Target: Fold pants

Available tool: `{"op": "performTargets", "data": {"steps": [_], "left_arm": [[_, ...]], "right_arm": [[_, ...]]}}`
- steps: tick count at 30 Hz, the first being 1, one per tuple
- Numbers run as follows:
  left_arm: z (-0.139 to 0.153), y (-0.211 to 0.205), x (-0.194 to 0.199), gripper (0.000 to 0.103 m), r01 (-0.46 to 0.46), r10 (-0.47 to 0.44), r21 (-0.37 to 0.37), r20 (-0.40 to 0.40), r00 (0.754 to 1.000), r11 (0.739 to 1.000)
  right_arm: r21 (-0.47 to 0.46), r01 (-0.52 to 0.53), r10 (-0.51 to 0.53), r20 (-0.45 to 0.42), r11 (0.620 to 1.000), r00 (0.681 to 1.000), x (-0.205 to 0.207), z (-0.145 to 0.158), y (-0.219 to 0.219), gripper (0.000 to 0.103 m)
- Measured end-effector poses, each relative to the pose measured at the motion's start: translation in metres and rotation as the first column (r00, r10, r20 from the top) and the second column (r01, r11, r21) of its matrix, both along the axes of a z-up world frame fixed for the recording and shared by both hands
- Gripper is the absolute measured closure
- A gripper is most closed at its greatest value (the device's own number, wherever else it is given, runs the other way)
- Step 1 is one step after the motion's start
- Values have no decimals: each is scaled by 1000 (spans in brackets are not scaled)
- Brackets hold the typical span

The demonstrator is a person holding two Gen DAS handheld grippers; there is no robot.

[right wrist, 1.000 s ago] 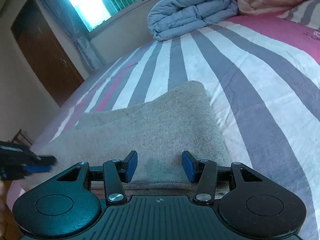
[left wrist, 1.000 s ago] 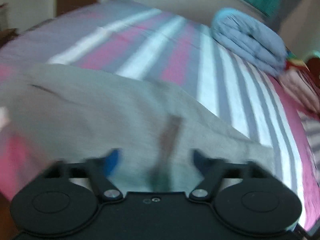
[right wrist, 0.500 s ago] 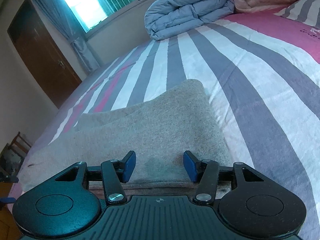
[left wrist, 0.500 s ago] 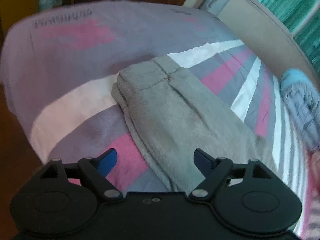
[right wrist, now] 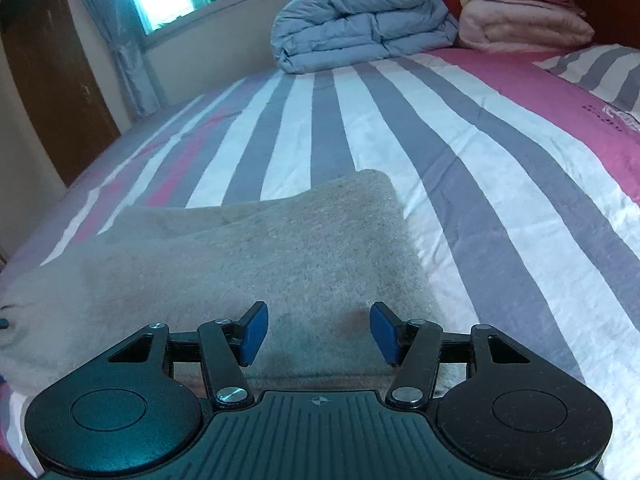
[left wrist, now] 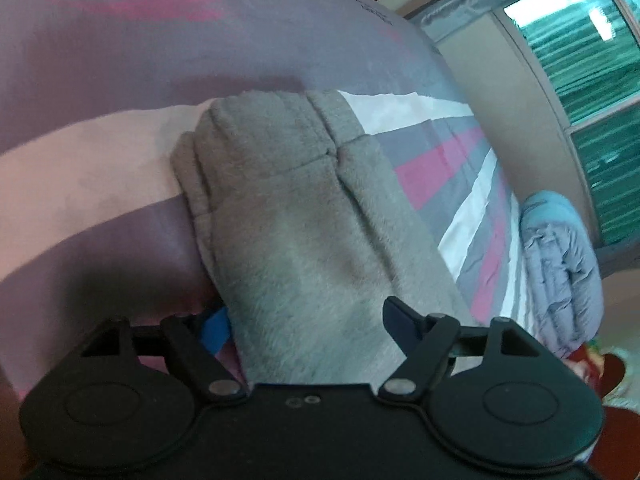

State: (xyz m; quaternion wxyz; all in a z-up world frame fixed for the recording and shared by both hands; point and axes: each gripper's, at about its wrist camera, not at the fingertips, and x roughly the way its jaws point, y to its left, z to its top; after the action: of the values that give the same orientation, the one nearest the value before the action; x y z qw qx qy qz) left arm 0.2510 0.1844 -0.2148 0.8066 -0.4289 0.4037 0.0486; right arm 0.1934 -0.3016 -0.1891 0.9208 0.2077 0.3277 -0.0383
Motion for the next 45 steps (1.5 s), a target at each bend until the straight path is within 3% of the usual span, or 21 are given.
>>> {"op": "performTargets", "data": {"steps": [5,7,10,18,23,27,31,34,36,37,38,39,41,42,43,45], "left_arm": [[-9,-2,2,35,-27,28,-9,25,999,1000],[-6,-6,3,71,-37,37,35,7,999,999],[-3,-4,4,85,-32,32,29,15,999,999],[20,-10,-8,94,-43,38,40,112,993,998],[69,-44,-13,94,59,-110,213,239,965,975],[104,-87,-20,94,151,-260,338,307,916,929],[132,-158,-32,94,283,-473,480,339,813,830],[136,-225,-40,94,411,-636,555,303,710,723],[124,-274,-49,94,502,-742,611,225,631,612],[113,-295,-54,94,537,-778,632,176,603,559],[97,-322,-59,94,590,-827,658,88,556,467],[82,-341,-64,90,621,-852,676,18,523,396],[57,-368,-75,83,644,-865,713,-106,490,277],[49,-375,-81,77,637,-864,732,-137,484,241],[48,-378,-88,72,626,-863,744,-140,485,231],[56,-377,-97,65,628,-873,740,-118,473,240]], "right_arm": [[-36,-4,3,-19,999,1000,6,0,6,44],[-51,-10,9,-24,999,1000,7,0,9,43],[-54,-22,20,-29,998,999,10,0,14,43],[-57,-34,33,-20,998,999,10,1,18,42],[-52,-38,37,-19,998,999,9,-2,13,42],[-58,-39,38,-14,998,999,10,-3,12,42],[-41,-19,20,9,999,1000,8,-2,8,42],[-75,-56,54,-30,996,998,13,-7,9,42],[-78,-91,88,-36,993,995,14,-6,7,41],[-48,-91,90,-29,995,996,12,-6,1,41],[-10,-79,79,-22,997,997,11,-6,-6,41],[25,-53,53,-16,998,998,7,-6,-16,41],[97,-8,8,0,995,1000,-1,-7,-36,41],[127,-4,4,5,992,1000,-4,-7,-43,41],[151,-9,7,11,989,1000,-8,-8,-50,41],[173,-12,7,29,985,1000,-16,-6,-59,41]]}}
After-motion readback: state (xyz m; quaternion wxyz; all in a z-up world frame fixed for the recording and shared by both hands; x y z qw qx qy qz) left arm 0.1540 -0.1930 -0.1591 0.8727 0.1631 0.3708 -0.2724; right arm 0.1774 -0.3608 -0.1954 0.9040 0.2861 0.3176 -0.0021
